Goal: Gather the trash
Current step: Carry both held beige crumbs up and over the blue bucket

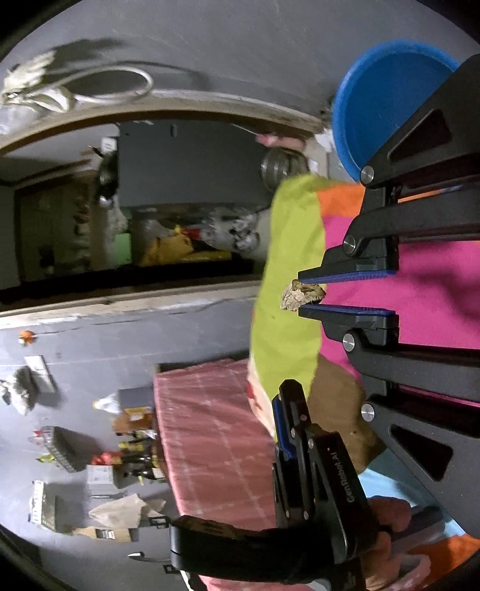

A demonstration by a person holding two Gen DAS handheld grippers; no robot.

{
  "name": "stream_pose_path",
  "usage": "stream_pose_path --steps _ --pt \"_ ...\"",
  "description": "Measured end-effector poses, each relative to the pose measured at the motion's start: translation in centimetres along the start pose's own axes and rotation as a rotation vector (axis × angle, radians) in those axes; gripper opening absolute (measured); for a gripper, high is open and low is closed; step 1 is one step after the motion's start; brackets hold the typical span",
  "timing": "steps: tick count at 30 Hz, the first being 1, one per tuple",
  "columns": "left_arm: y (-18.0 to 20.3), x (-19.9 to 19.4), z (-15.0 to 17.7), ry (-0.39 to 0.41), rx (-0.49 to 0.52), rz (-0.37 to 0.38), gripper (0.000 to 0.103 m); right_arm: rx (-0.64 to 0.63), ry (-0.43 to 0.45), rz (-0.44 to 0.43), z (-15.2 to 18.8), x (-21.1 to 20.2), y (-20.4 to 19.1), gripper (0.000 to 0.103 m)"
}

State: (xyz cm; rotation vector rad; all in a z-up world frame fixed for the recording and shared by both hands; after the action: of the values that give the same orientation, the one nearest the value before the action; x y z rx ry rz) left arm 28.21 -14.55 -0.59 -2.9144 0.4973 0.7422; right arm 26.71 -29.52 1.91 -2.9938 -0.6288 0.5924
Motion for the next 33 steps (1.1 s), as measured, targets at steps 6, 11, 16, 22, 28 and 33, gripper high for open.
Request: stream_pose_path --steps 6,11,16,22,28,33 --pt "1.6 -1.7 -1.8 0.093 -0.025 0.026 0.015 -0.019 0.092 0.056 -1.4 -3.2 1.1 0.009" --pt "3.1 -2.6 -3.0 0.147 -0.046 0.045 0.015 -0.027 0.153 0.098 -2.1 -5.5 2.1 0.009" --pt "4.4 -3.3 -3.7 0.184 -0.063 0.054 0.015 -0.028 0.211 0.139 -2.4 -7.5 3.0 0.009" --pt "6.2 -4.0 -4.2 0.238 -0.092 0.062 0.015 -0.031 0.285 0.200 -2.3 -9.5 4.2 0.009" --pt "8.3 -4.2 -4.9 0.287 -0.102 0.079 0.015 -0.045 0.334 0.265 -2.1 -11.1 5.6 0.009" --pt "10.2 -4.1 -5.2 0.307 -0.100 0.089 0.015 -0.045 0.353 0.303 -1.8 -12.3 7.0 0.009"
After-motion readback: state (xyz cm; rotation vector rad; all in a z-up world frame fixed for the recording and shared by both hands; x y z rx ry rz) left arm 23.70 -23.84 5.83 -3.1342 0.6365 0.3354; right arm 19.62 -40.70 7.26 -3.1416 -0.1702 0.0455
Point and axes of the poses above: each gripper's, at about its wrist camera, not at the fingertips, and x roughly the way its jaws point, y to its right, z to its underside, the point moved 3 cm from there along x, roughly the way its jaws point, and after that the axes turned 3 degrees about -z, right-handed, at the moved point
